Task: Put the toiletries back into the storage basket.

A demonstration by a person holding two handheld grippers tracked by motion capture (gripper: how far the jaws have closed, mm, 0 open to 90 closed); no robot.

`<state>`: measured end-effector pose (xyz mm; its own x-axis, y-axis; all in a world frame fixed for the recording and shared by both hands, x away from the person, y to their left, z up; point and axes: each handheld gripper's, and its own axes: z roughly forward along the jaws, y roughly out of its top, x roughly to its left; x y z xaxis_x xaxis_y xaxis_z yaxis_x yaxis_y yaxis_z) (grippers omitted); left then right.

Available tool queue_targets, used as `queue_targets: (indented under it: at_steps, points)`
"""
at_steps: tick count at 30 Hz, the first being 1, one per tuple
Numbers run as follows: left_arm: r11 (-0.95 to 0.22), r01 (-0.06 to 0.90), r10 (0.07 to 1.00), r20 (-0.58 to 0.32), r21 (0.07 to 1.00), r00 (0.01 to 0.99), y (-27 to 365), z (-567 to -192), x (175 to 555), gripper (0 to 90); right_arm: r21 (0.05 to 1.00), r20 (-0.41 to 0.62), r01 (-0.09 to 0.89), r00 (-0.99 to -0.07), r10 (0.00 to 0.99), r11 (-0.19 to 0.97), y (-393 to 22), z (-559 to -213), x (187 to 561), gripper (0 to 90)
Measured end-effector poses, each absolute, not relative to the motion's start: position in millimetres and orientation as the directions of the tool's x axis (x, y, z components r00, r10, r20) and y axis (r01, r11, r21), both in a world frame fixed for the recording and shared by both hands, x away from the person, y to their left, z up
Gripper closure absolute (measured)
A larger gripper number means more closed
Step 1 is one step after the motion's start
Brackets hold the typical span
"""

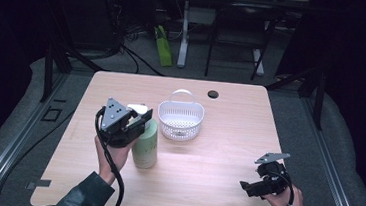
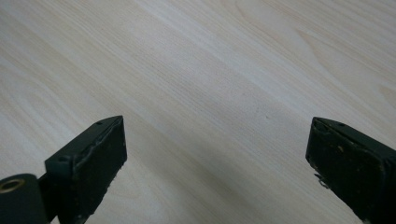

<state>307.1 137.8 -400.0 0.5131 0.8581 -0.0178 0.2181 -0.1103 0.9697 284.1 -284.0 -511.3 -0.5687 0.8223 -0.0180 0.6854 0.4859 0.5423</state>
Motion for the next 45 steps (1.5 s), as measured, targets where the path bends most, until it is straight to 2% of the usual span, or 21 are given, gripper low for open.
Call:
queue_targets:
  at_steps: [45]
  points:
    - [-0.140, 0.179, 0.827, 0.016, 0.974, 0.563, 130, -359, 314, 67.3, 0.543, -0.013, 0.688, -0.566, 0.824, 0.481, -285, -511, 284, 4.8]
